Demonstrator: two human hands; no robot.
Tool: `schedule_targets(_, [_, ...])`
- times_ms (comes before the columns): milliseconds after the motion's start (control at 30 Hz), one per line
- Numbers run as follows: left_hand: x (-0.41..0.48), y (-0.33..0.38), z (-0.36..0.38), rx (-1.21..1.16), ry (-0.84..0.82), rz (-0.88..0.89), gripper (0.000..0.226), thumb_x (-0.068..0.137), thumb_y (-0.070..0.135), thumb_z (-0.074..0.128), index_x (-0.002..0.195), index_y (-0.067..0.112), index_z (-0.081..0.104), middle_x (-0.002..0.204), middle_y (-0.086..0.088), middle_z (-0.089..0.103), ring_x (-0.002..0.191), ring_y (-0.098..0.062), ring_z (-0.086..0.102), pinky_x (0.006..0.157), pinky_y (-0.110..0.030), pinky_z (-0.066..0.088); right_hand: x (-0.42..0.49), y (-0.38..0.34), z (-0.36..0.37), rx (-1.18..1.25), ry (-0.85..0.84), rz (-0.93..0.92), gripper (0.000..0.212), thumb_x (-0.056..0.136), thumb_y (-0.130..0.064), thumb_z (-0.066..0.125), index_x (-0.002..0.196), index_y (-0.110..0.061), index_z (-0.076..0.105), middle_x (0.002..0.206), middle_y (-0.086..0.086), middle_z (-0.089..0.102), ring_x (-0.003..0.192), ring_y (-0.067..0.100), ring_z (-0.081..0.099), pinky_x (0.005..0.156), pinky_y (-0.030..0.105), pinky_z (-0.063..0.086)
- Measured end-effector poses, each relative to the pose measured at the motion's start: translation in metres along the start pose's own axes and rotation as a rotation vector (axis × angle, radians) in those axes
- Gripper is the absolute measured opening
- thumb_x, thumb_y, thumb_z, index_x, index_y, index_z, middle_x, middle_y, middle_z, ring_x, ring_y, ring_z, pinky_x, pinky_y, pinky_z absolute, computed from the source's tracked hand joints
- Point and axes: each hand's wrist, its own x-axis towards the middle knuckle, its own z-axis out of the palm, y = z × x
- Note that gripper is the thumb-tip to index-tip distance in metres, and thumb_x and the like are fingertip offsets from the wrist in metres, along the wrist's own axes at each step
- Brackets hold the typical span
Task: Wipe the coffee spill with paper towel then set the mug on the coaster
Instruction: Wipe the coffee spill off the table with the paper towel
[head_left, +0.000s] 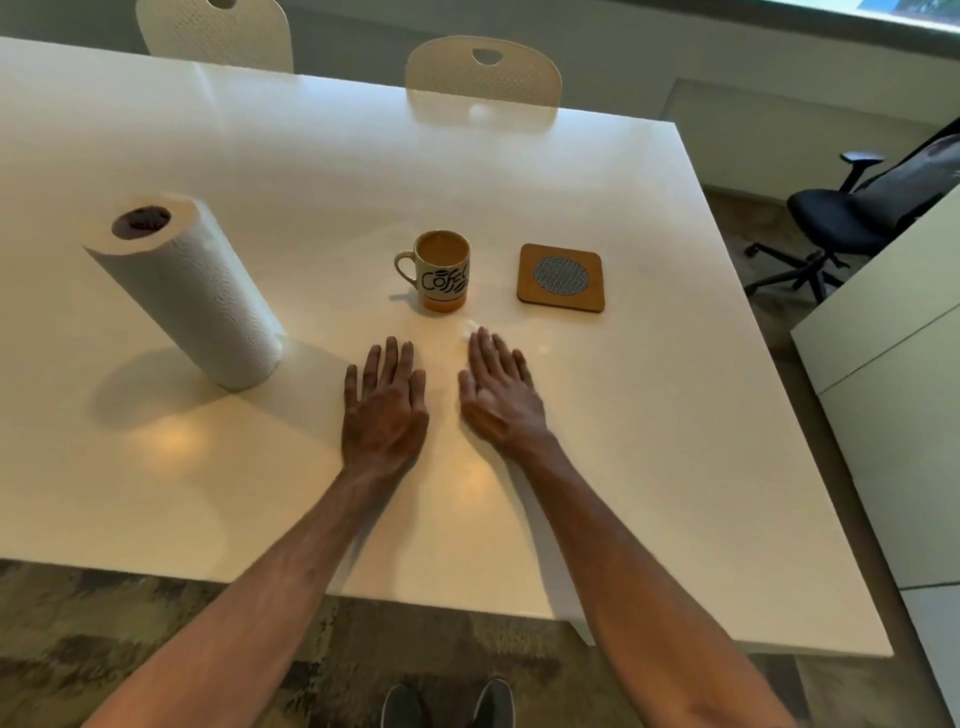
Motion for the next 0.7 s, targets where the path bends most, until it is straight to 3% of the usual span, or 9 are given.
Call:
schedule_targets(267, [-0.002, -0.003, -0.001, 0.067, -0.009, 0.042, 0.061, 0.115, 0.042, 0.012, 0.174, 0.027, 0.006, 0.183, 0.002, 0.002, 0.169, -0.018, 0.000, 0.137, -0.052, 0.002, -0.058, -0.020, 0.027, -0.021, -0.018, -0.124, 0.067, 0.111, -0.049, 0.010, 0.168, -0.025, -0.014, 0.176, -0.008, -0.022, 0.162, 0.006, -0.022, 0.134, 0.037, -0.012])
schedule_targets(700, [-0.011, -0.001, -0.002, 0.066, -0.012, 0.022, 0.063, 0.113, 0.037, 0.022, 0.174, 0.029, 0.008, 0.183, 0.004, 0.004, 0.169, -0.016, 0.002, 0.137, -0.048, 0.001, -0.132, 0.031, 0.025, -0.076, 0.111, 0.012, 0.064, 0.111, -0.048, 0.006, 0.168, -0.029, -0.014, 0.175, -0.014, -0.024, 0.161, 0.003, -0.021, 0.132, 0.040, -0.013])
